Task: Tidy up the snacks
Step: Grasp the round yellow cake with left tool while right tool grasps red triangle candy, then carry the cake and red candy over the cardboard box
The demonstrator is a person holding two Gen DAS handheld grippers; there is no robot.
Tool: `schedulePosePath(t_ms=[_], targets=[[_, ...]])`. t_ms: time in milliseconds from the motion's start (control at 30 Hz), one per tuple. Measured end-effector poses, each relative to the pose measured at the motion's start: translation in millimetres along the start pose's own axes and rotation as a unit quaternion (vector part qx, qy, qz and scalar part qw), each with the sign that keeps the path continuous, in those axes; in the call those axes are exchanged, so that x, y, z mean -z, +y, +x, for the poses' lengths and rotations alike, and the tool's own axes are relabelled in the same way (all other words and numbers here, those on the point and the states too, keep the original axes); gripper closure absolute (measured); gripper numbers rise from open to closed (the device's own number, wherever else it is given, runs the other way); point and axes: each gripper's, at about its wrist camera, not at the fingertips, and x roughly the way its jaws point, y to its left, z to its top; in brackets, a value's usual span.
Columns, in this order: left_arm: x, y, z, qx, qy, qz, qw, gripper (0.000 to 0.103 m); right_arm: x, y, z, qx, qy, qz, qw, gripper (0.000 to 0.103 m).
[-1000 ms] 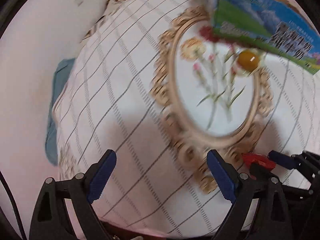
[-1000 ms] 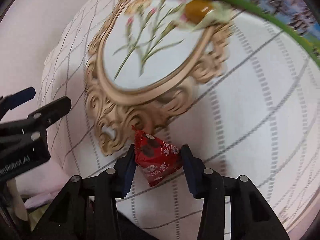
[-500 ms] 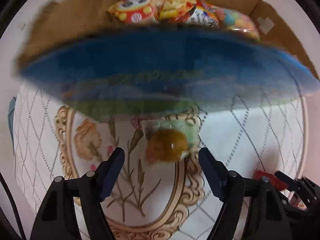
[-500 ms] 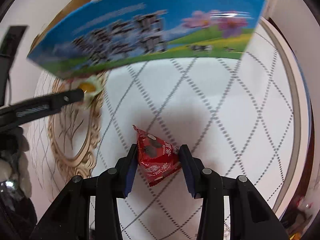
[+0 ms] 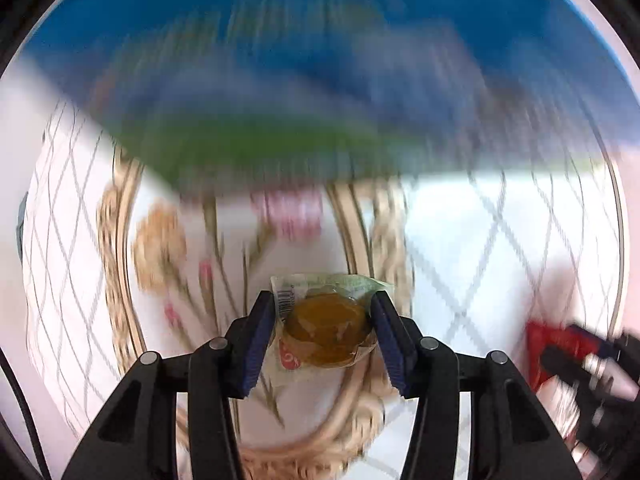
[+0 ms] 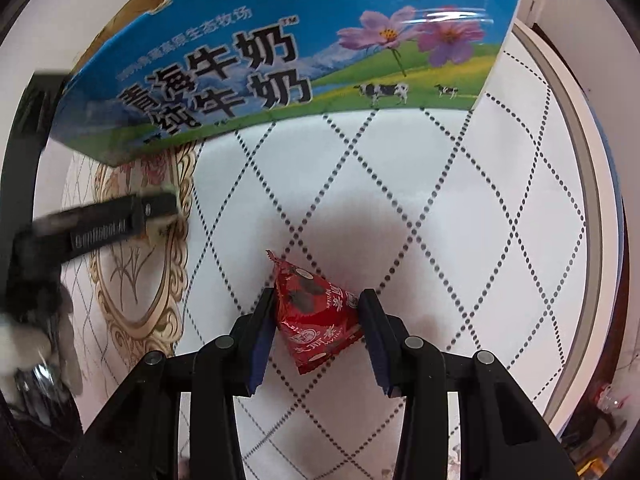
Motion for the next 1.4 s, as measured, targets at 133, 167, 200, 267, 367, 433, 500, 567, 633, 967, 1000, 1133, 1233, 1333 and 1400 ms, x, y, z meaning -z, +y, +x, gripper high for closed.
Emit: schedulePosePath(t_ms=[133, 167, 200, 267, 367, 433, 500, 567, 633, 967, 1000, 1133, 1233, 1333, 1400], targets=[[50, 0, -2, 0.022, 0.031, -0.010, 0.9992, 0.056, 15, 9, 9, -0.006, 0.026, -0.009, 1.000, 0.059], [62, -1, -1, 0.027, 0.037, -0.013, 0.9989, 0.056, 19, 8, 9, -0.007, 0.032, -0.012, 0.999, 0.059], [71, -2, 0, 0.030, 0.043, -0.014, 0.9985, 0.056, 25, 8, 10, -0.007, 0.039, -0.016, 0.999, 0.059], [87, -8, 2, 0.031, 0.045, -0.020, 0.9983, 0.056, 36, 8, 12, -0.004, 0.047, -0.023, 0.999, 0.059], [92, -9, 11, 0.029, 0.044, -0.025, 0.9983, 0.054, 46, 8, 18, 0.000, 0.050, -0.027, 0.998, 0.059], [94, -10, 16, 0.030, 0.044, -0.025, 0.9983, 0.053, 49, 7, 21, 0.000, 0.049, -0.023, 0.999, 0.058], [95, -7, 21, 0.030, 0.045, -0.022, 0.9983, 0.053, 50, 6, 23, 0.001, 0.048, -0.017, 0.999, 0.058], [100, -13, 34, 0.027, 0.046, -0.014, 0.9985, 0.053, 50, 9, 28, 0.004, 0.048, -0.016, 0.999, 0.058], [101, -22, 39, 0.024, 0.046, -0.004, 0.9986, 0.051, 51, 10, 29, 0.006, 0.048, -0.016, 0.999, 0.058], [86, -46, 39, 0.016, 0.041, -0.006, 0.9990, 0.056, 52, 9, 34, 0.010, 0.047, -0.008, 0.999, 0.053], [88, -45, 35, 0.019, 0.041, -0.009, 0.9989, 0.057, 53, 11, 33, 0.012, 0.045, -0.012, 0.999, 0.053], [90, -45, 27, 0.026, 0.041, -0.021, 0.9986, 0.057, 53, 16, 30, 0.014, 0.037, -0.021, 0.999, 0.056], [92, -43, 17, 0.034, 0.039, -0.026, 0.9983, 0.058, 54, 19, 24, 0.006, 0.029, -0.020, 0.999, 0.058], [90, -47, -1, 0.043, 0.026, -0.027, 0.9984, 0.058, 54, 18, 13, -0.012, 0.021, -0.016, 1.000, 0.060], [87, -50, -14, 0.047, 0.015, -0.028, 0.9984, 0.058, 52, 21, 4, -0.025, 0.014, -0.015, 0.999, 0.060]])
